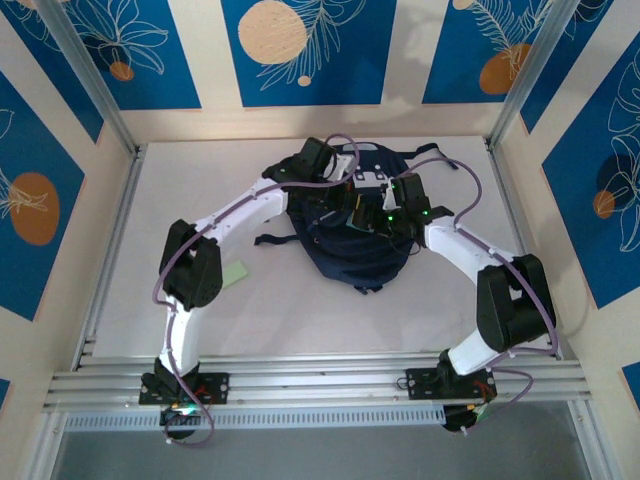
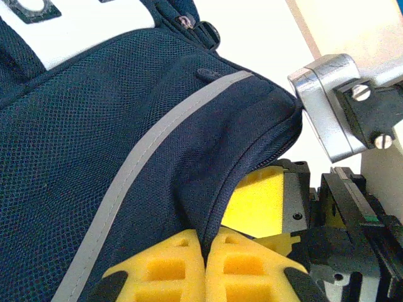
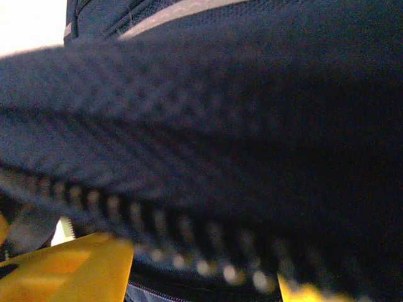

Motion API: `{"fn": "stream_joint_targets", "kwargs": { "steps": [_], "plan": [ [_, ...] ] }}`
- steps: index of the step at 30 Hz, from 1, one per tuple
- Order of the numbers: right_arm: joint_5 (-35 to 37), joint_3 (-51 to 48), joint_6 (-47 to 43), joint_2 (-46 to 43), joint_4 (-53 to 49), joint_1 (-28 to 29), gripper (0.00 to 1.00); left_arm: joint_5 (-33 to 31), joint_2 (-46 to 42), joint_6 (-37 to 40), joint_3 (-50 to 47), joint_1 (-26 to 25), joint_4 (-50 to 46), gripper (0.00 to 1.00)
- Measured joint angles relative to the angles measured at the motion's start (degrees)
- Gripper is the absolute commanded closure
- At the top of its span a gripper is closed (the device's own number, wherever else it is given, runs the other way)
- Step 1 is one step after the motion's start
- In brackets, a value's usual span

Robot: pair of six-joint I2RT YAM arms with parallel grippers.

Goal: Pack the student bag
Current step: Place the loose stationery in the student bag, then pick up the loose stationery from the bottom-left of the table.

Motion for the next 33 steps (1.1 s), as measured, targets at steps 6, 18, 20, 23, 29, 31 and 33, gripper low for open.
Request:
{"fn": "stream_joint_targets", "kwargs": {
  "steps": [6,18,20,23,29,31,33],
  "plan": [
    [1.2,-2.84,-2.75,-8.33,-5.92,0.48,0.11,-2.73,-5.27,0.68,-6.25,1.4,0.96,0.41],
    [1.92,-4.44,-4.76,-13.33,-10.97,0.81,0.01,-15.52,-25.92,2.56,-30.12,13.16,2.19,0.22],
    [1.66,-4.48,-4.74,-13.35,-10.71,0.81,0.0,-18.47,-27.36,3.02,-34.07,14.51,1.97,0.19],
    [0.92,-4.61,-4.11,-13.35,-9.84,0.85,0.01,-22.36,-27.98,3.45,-39.52,16.06,1.77,0.16],
    [0.63,-4.79,-2.58,-13.14,-8.2,2.43,0.0,-23.61,-27.23,4.09,-46.66,19.52,2.67,0.11],
    [0.7,-4.79,-2.38,-12.85,-7.78,3.39,0.0,-23.34,-26.29,4.09,-47.65,21.22,3.5,0.11],
    [0.96,-4.79,-2.19,-12.52,-7.65,4.04,0.0,-22.95,-25.4,4.09,-48.65,22.84,4.35,0.11]
  ]
}}
